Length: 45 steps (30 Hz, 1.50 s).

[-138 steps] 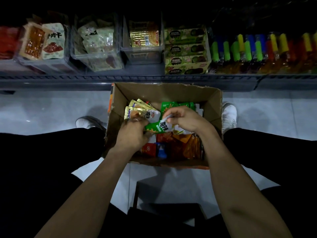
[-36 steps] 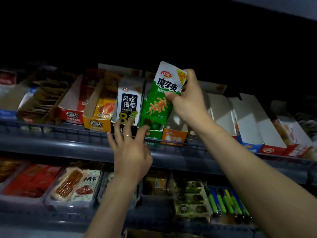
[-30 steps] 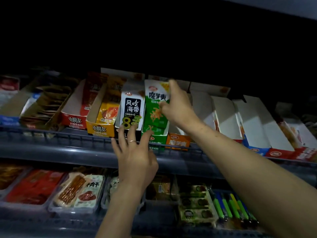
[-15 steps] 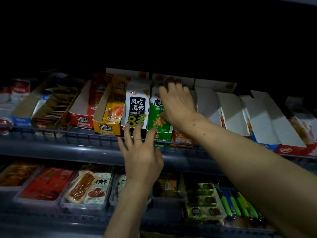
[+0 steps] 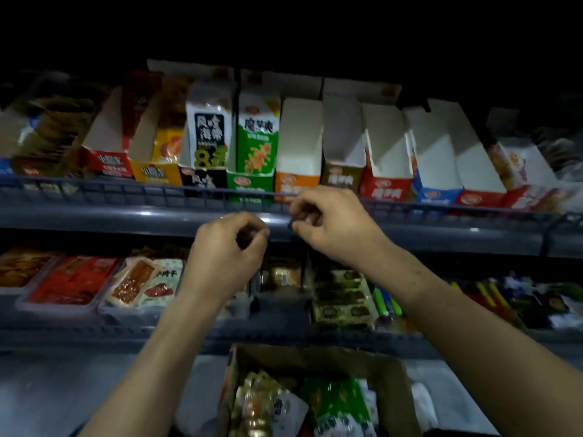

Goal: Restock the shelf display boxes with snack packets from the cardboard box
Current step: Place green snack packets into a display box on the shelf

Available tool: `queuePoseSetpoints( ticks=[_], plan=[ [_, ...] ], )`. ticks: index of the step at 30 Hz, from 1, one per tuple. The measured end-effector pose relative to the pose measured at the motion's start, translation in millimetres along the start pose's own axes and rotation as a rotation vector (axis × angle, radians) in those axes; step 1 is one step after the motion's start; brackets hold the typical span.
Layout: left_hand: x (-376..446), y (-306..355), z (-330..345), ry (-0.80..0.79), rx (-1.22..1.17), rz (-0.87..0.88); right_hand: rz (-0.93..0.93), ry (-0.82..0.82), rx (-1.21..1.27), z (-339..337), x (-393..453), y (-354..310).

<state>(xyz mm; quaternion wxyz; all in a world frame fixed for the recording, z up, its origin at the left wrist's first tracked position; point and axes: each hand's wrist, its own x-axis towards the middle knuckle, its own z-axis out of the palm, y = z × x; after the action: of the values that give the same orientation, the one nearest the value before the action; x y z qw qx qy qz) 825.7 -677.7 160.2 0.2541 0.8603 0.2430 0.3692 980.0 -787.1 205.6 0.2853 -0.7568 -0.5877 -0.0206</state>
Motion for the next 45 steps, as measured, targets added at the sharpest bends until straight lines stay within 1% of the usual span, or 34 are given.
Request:
queuePoseSetpoints(
  ticks=[4,7,10,12,15,17,19,22,25,29,31,33,35,37,39,42,43,45],
  plan=[
    [-32.5,-9.4,18.3,-0.363,0.096,-0.056,0.184,-0.169,0.078,30.1,-80.7,32.4],
    [-56.7,-14.4,35.1,-0.550,0.201,-0.090,0.337,-0.296,0.119,64.5,-135.1,54.3],
    [-82.2,-14.6,49.9,-0.746,0.207,-0.146,0.508,-0.380,0.219,102.0,-184.4,76.2],
    [-97.8,-11.8,60.6,-0.845,0.183,-0.192,0.629,-0.395,0.287,127.6,-213.6,93.2],
    [-123.8,-13.4,78.7,-0.893,0.146,-0.245,0.762,-0.473,0.219,168.2,-250.5,119.0],
    [-144.9,-18.4,87.4,-0.929,0.109,-0.308,0.806,-0.553,0.152,193.7,-272.9,129.5],
    [-167.6,-26.4,93.4,-0.984,0.072,-0.382,0.797,-0.641,0.065,212.9,-292.2,133.5],
    [-197.7,-34.0,99.1,-1.082,0.079,-0.479,0.648,-0.770,-0.150,240.1,-317.2,139.6],
    [-218.7,-38.1,104.2,-1.098,0.033,-0.579,0.474,-0.817,-0.322,263.2,-328.6,142.3],
    [-236.9,-41.8,107.7,-1.069,-0.010,-0.673,0.355,-0.946,-0.427,284.3,-335.5,146.8],
    [-240.7,-43.1,109.1,-1.052,-0.030,-0.704,0.337,-0.915,-0.503,289.2,-341.6,150.6],
    [-242.0,-44.6,111.9,-1.047,-0.041,-0.723,0.298,-0.904,-0.510,291.4,-345.0,150.2],
    [-240.6,-45.3,115.1,-1.041,-0.046,-0.737,0.246,-0.845,-0.508,291.6,-348.3,150.1],
    [-237.7,-47.4,119.4,-0.998,-0.063,-0.748,0.242,-0.787,-0.504,283.3,-343.8,146.4],
    [-235.3,-49.1,124.1,-0.951,-0.069,-0.746,0.289,-0.715,-0.426,269.8,-336.7,141.1],
    [-231.8,-51.1,129.7,-0.897,-0.085,-0.743,0.402,-0.664,-0.299,248.3,-326.9,138.5],
    [-230.8,-52.0,130.7,-0.882,-0.092,-0.752,0.417,-0.618,-0.241,241.7,-324.5,139.1],
    [-230.6,-56.0,132.8,-0.857,-0.099,-0.783,0.428,-0.477,-0.173,223.6,-315.6,138.0]
  ],
)
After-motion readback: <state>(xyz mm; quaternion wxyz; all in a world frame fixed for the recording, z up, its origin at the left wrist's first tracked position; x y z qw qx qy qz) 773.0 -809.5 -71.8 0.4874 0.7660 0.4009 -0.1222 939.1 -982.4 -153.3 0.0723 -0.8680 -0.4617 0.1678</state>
